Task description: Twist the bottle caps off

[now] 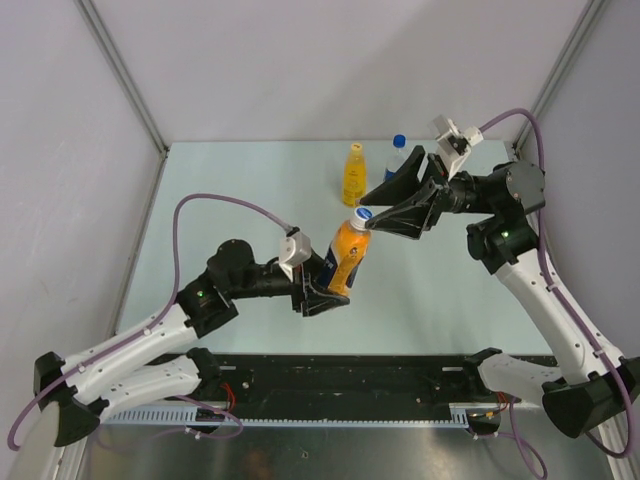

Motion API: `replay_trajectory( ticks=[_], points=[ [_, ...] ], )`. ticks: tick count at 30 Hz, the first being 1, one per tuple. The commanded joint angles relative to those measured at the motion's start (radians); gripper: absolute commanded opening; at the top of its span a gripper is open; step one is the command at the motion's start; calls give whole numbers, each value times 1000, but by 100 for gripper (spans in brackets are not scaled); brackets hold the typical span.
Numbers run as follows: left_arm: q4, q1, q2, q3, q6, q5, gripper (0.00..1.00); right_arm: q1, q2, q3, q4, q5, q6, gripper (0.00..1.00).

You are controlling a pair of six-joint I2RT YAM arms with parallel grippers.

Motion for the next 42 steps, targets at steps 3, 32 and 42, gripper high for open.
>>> replay_trajectory(
  ticks=[3, 32, 42],
  points=[
    [72, -1, -44, -1, 74, -44, 0, -68, -34, -3, 168, 89, 171, 63],
    [-341, -153, 180, 189, 116, -1060, 0, -63, 133, 148, -605, 654, 9, 99],
    [-427, -194, 315, 288, 96, -1255, 0, -51, 185, 168, -689, 674, -9, 89]
  ],
)
